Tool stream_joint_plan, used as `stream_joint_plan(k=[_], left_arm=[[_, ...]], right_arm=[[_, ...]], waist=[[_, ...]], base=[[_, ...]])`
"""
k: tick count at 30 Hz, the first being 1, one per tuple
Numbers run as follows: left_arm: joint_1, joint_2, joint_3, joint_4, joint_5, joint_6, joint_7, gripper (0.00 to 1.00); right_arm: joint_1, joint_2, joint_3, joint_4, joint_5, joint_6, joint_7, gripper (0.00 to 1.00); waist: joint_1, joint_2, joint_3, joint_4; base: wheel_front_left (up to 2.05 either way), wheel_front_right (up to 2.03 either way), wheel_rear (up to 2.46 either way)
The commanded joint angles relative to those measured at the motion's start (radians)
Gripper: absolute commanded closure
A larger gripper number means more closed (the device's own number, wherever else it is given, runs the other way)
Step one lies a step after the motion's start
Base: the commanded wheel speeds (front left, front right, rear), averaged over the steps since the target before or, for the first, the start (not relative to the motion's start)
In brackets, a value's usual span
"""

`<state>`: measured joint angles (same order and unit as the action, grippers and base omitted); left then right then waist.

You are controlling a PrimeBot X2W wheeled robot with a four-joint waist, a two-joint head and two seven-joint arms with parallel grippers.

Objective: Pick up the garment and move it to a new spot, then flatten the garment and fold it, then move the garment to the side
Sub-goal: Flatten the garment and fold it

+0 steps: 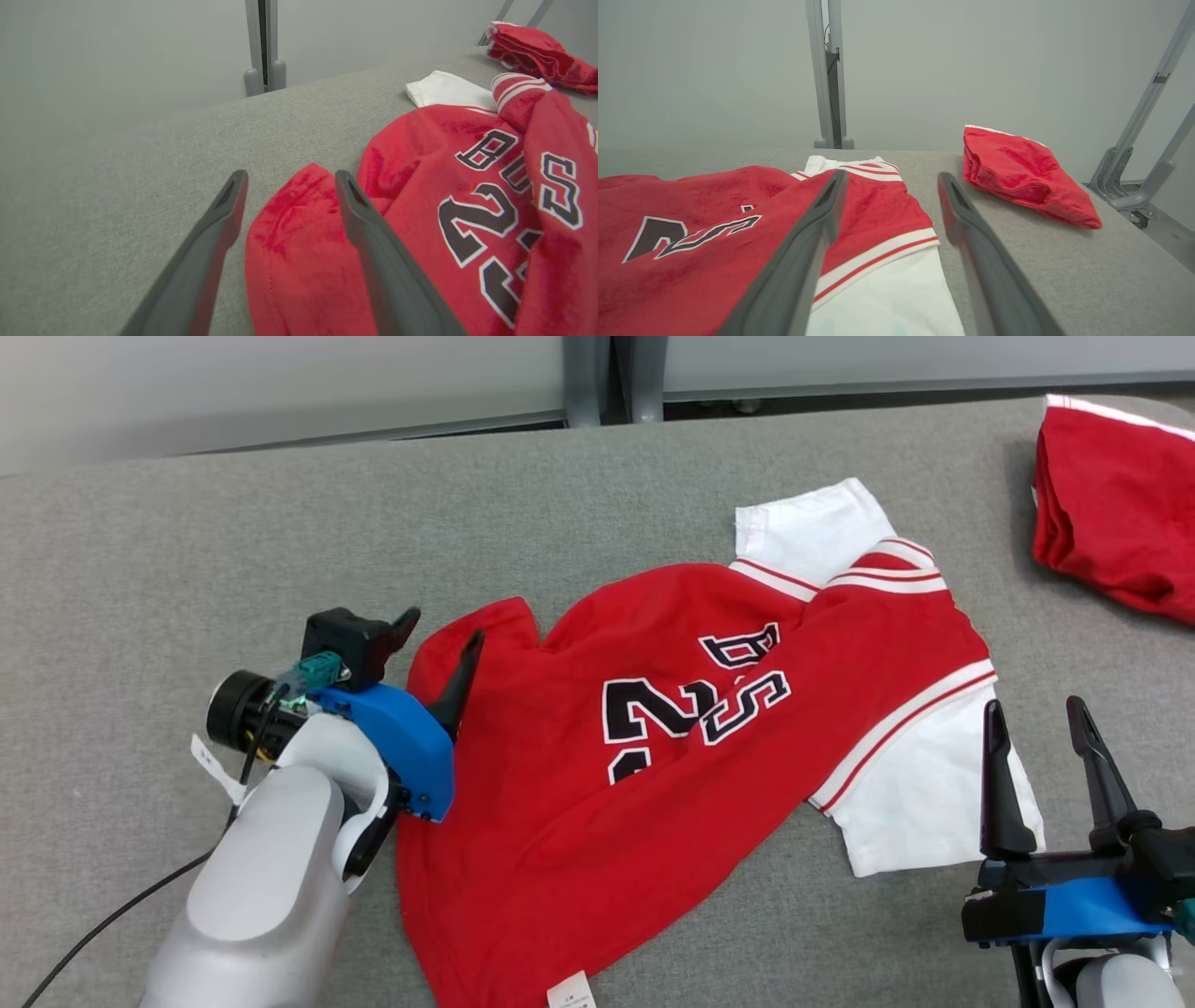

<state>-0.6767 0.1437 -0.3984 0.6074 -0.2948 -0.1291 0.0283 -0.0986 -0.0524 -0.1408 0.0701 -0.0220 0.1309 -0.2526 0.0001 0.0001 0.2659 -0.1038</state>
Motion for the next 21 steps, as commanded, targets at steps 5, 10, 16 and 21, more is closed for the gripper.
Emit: stream_joint_plan(k=[5,10,16,21], left_arm=[[-0.033,0.048,-0.081,0.092,-0.076,-0.001,0.079,0.0],[-0.033,0.062,-0.141,0.163,-0.119,-0.001,0.141,0.0],[-0.025,0.061,-0.206,0.183,-0.172,-0.002,0.152,0.0],[-0.043,0.062,-0.252,0.173,-0.2,-0.002,0.129,1.0]], right_arm=[[-0.023,0.003,-0.008,0.002,0.007,0.0,-0.005,0.0],[-0.031,0.003,-0.01,0.007,0.009,0.0,-0.007,0.0],[-0.031,0.003,-0.012,0.008,0.011,0.0,-0.008,0.0],[-0.036,0.003,-0.007,0.003,0.014,0.0,-0.009,0.0]], waist=[[-0.0001,-0.0001,0.026,-0.019],[-0.0001,-0.0001,0.033,-0.022],[-0.0001,-0.0001,0.031,-0.017],[-0.0001,-0.0001,0.03,-0.012]], base=[[0.0,0.0,0.0],[0.0,0.0,0.0],[0.0,0.0,0.0],[0.0,0.0,0.0]])
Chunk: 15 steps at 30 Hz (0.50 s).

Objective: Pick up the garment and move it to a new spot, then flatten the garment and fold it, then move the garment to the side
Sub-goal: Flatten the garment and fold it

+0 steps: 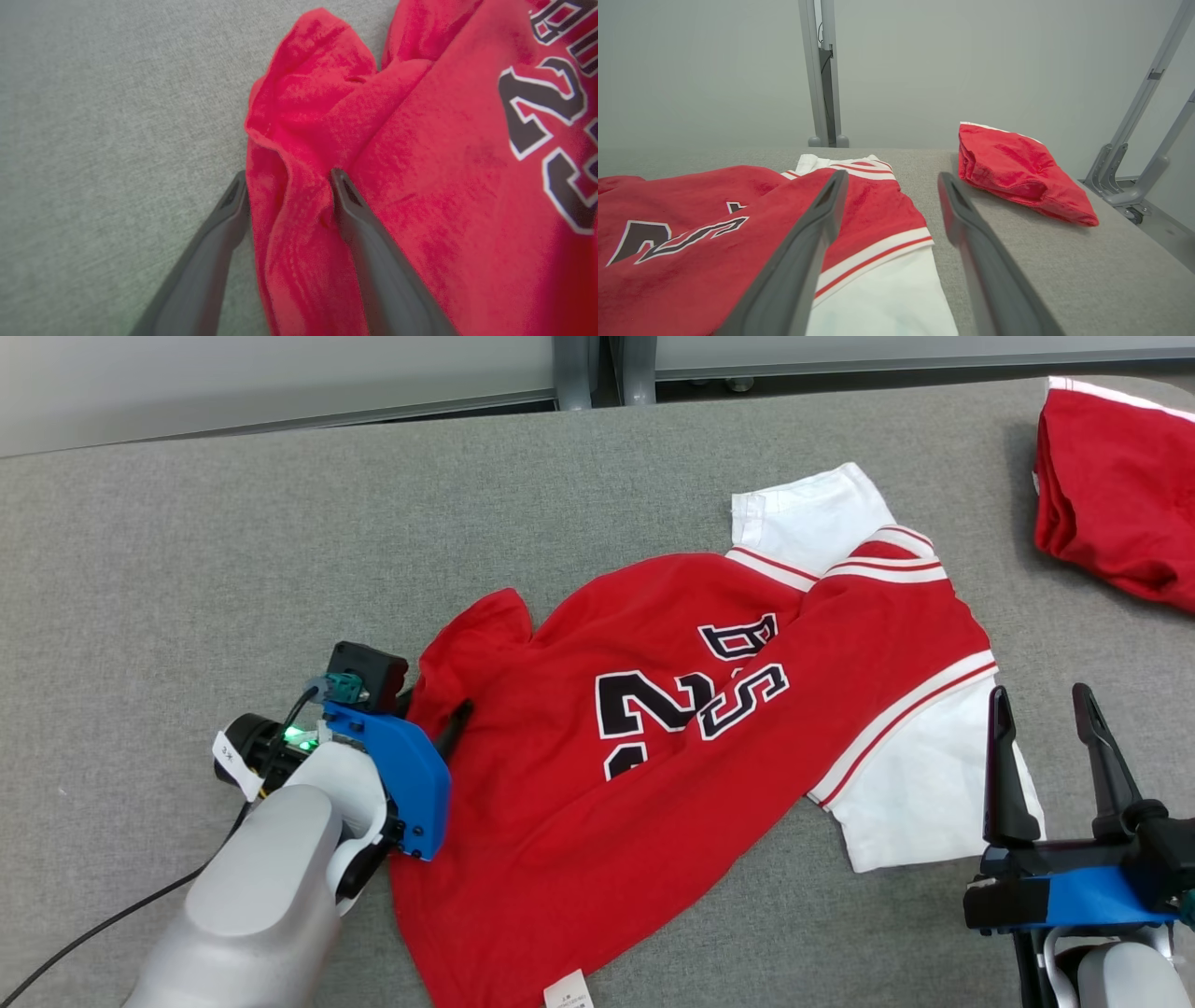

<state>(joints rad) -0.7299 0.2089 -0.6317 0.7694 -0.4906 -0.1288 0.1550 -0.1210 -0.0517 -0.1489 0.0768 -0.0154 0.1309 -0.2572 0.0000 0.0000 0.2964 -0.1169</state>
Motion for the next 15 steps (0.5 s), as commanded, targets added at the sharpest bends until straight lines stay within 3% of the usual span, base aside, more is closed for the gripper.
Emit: stream_joint_plan(k=[1,8,15], left_arm=[[0.003,-0.001,-0.023,0.011,-0.011,-0.002,-0.001,1.0],[-0.055,0.021,-0.027,0.0,-0.027,-0.002,-0.056,1.0],[-0.144,0.094,0.023,0.026,-0.036,0.003,-0.109,1.0]], right_arm=[[-0.013,0.002,0.002,-0.006,0.008,0.0,-0.004,0.0],[-0.011,0.002,0.001,-0.009,0.009,0.0,-0.005,0.0],[-0.017,0.002,-0.001,-0.009,0.016,0.0,-0.006,0.0]], waist=[[0.0,0.0,0.0,0.002],[0.0,0.0,0.0,0.005],[0.0,0.0,0.013,-0.014]], base=[[0.0,0.0,0.0],[0.0,0.0,0.0],[0.0,0.0,0.0]])
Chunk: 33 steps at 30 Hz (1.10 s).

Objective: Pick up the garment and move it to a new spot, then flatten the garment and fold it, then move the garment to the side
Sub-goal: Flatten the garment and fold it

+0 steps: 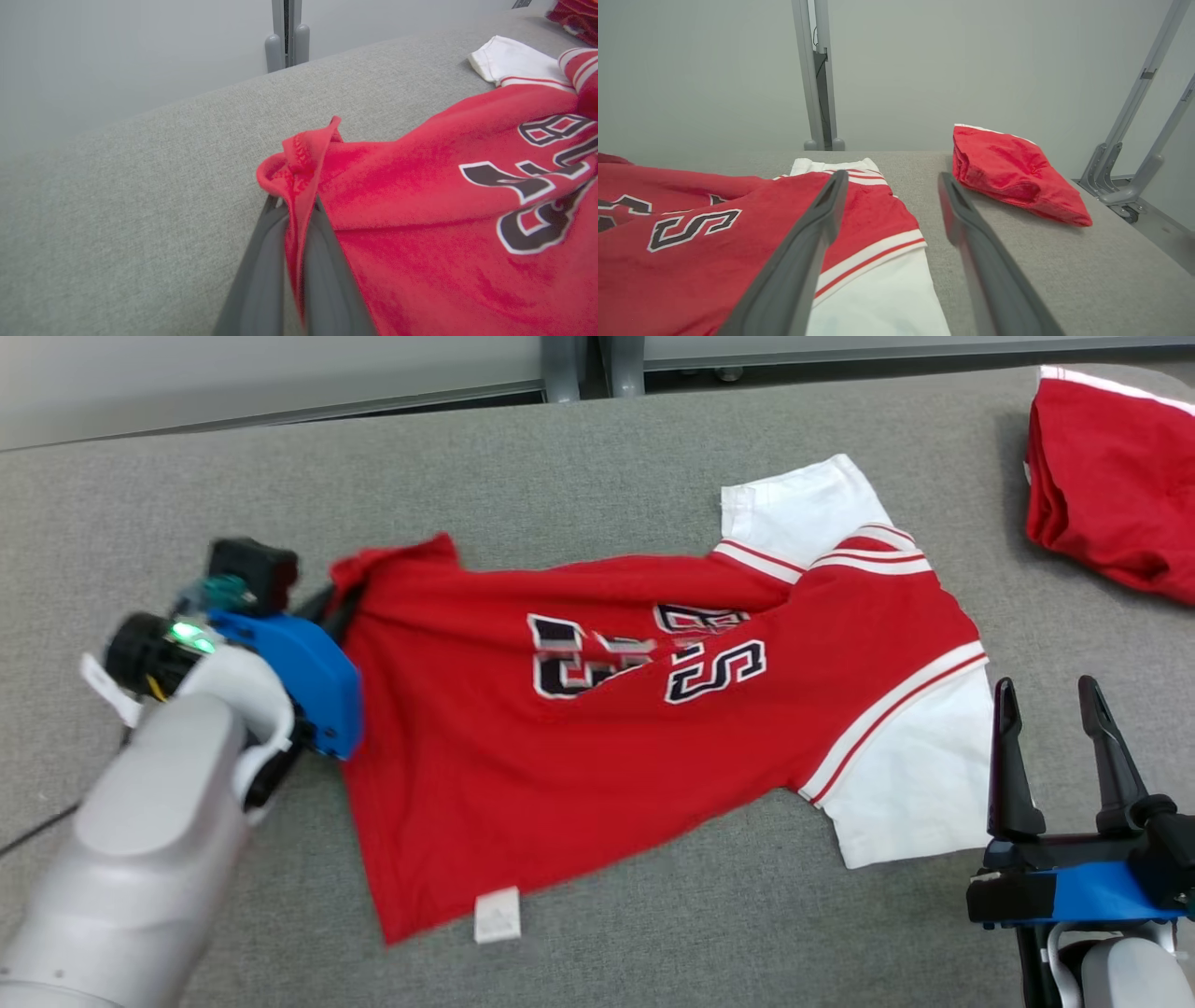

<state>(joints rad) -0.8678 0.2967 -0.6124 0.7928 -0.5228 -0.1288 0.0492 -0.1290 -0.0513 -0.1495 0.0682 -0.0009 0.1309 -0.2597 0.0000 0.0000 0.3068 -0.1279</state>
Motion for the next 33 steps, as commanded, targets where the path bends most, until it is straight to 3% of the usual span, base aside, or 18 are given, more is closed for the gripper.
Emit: stream_joint_plan(k=[1,5,8,9,10,15,22,29,33], left_arm=[[-0.02,0.021,0.011,0.008,-0.001,0.004,-0.008,1.0],[-0.08,0.082,0.015,0.033,0.015,0.003,-0.016,1.0],[-0.086,0.094,-0.001,0.05,0.024,0.001,-0.015,1.0],[-0.083,0.093,0.0,0.051,0.018,0.001,-0.024,0.76],[-0.078,0.093,0.0,0.054,0.016,0.001,-0.031,0.0],[-0.029,0.089,0.005,0.047,0.016,0.019,-0.124,0.0],[0.106,0.08,0.051,-0.045,-0.009,0.098,-0.283,0.0],[0.302,0.084,0.155,-0.286,-0.017,0.218,-0.316,0.0],[0.445,0.077,0.222,-0.453,0.01,0.265,-0.315,0.0]], right_arm=[[-0.01,0.002,-0.001,0.0,0.002,0.0,-0.004,0.0],[-0.015,0.002,-0.006,0.01,0.011,0.0,-0.005,0.0],[-0.017,0.002,-0.004,0.016,0.017,0.0,-0.005,0.0],[-0.017,0.002,-0.004,0.019,0.019,0.0,-0.005,0.0],[-0.016,0.002,-0.005,0.02,0.02,0.0,-0.005,0.0],[-0.002,0.002,-0.014,0.025,0.018,0.0,-0.006,0.0],[0.024,0.002,-0.013,0.007,0.0,0.0,-0.006,0.0],[0.055,0.001,-0.01,-0.015,-0.003,0.0,-0.005,0.0],[0.071,0.001,-0.003,-0.015,-0.003,0.0,-0.002,0.0]], waist=[[0.0,0.0,0.006,-0.007],[0.0,0.0,0.021,-0.026],[0.0,0.0,0.025,-0.033],[0.0,0.0,0.025,-0.034],[0.0,0.0,0.024,-0.034],[0.0,0.0,-0.001,-0.024],[0.0,0.0,-0.059,0.015],[0.0,0.0,-0.11,0.061],[0.0,0.0,-0.143,0.079]], base=[[0.0,0.0,0.0],[0.0,0.0,0.0],[0.0,0.0,0.0],[0.0,0.0,0.0],[0.0,0.0,0.0],[0.0,0.0,0.0],[0.0,0.0,0.0],[0.0,0.0,0.0],[0.0,0.0,0.0]])
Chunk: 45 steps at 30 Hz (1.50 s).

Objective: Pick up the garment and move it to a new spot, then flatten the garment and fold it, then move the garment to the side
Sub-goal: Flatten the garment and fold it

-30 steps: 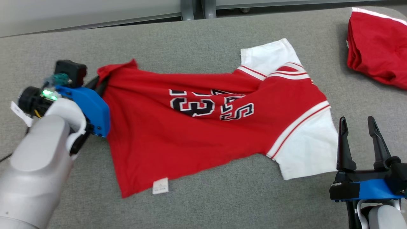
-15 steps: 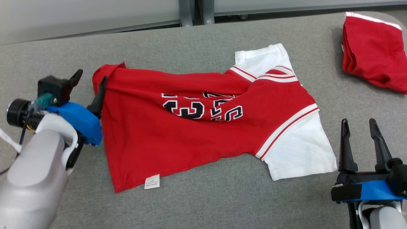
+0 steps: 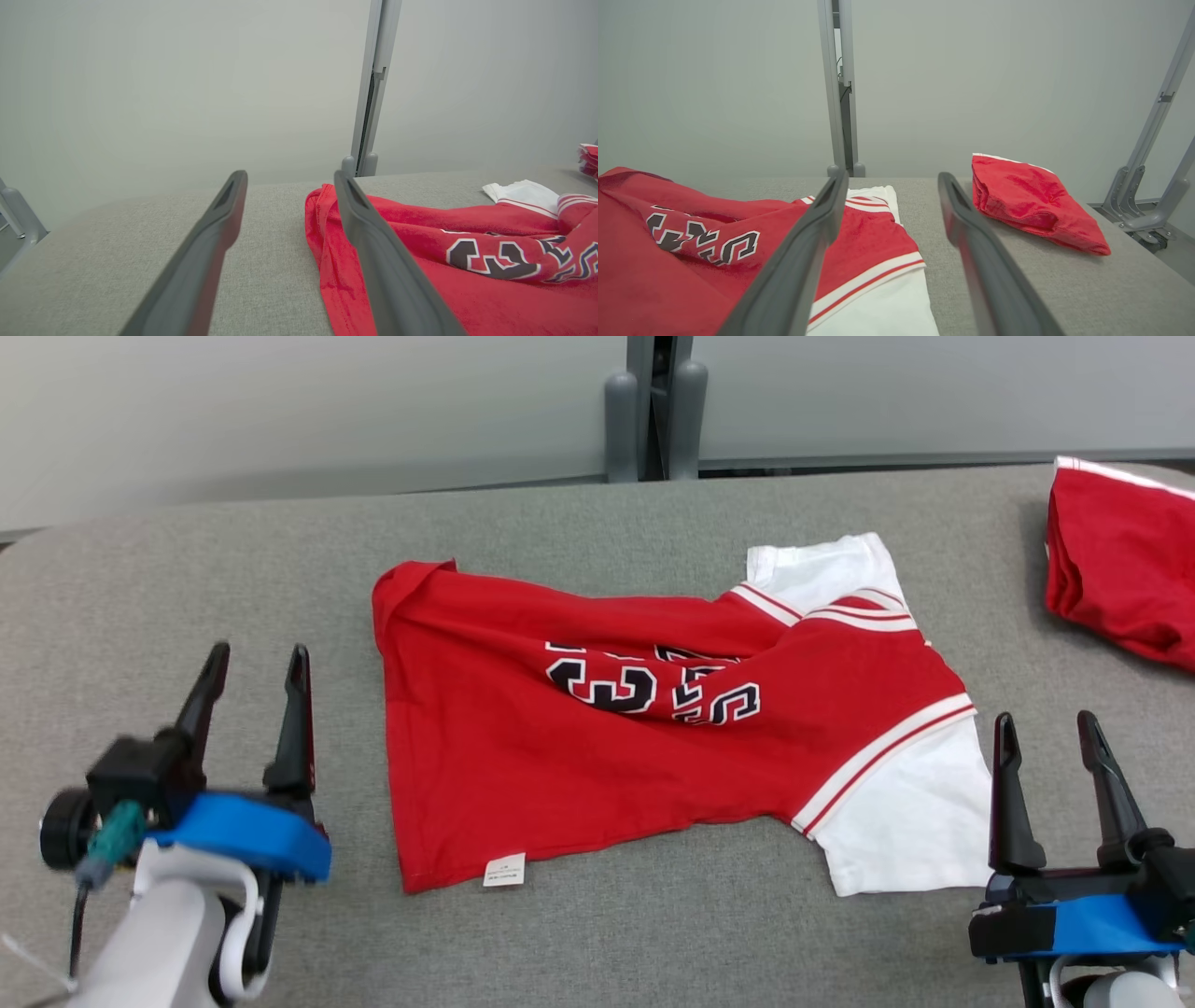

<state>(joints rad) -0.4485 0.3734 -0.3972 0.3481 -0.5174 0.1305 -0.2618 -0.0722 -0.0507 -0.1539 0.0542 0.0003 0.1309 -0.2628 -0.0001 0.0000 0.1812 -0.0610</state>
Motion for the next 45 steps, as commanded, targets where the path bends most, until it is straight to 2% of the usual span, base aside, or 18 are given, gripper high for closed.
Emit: stream_joint_plan(k=[1,9,18,32,38,45], left_arm=[[0.059,-0.002,0.022,-0.045,0.012,0.013,-0.004,0.0],[0.264,-0.025,0.121,-0.233,0.074,0.051,-0.004,0.0],[0.401,-0.075,0.154,-0.3,0.12,0.036,-0.004,0.0],[0.428,-0.118,0.181,-0.266,0.159,-0.01,-0.004,0.0],[0.382,-0.151,0.128,-0.195,0.158,-0.062,-0.002,0.0],[0.301,-0.206,0.042,-0.023,0.164,-0.123,0.016,0.0]], right_arm=[[0.018,0.001,0.005,-0.001,-0.003,0.0,0.002,0.0],[0.053,0.001,0.025,0.003,0.006,0.0,0.005,0.0],[0.111,0.001,0.032,0.009,0.013,0.0,0.008,0.0],[0.128,0.001,0.034,0.017,0.015,0.0,0.023,0.0],[0.126,0.001,-0.014,0.064,-0.001,0.0,0.06,0.0],[0.101,0.0,-0.068,0.196,-0.022,0.0,0.058,0.0]], waist=[[0.0001,0.0,-0.026,0.015],[0.0001,0.0,-0.085,0.032],[0.0001,0.0,-0.133,0.048],[0.0001,0.0,-0.15,0.053],[0.0001,0.0,-0.136,0.045],[0.0001,0.0,-0.101,0.03]], base=[[0.0,0.0,0.0],[0.0,0.0,0.0],[0.0,0.0,0.0],[0.0,0.0,0.0],[0.0,0.0,0.0],[0.0,0.0,0.0]])
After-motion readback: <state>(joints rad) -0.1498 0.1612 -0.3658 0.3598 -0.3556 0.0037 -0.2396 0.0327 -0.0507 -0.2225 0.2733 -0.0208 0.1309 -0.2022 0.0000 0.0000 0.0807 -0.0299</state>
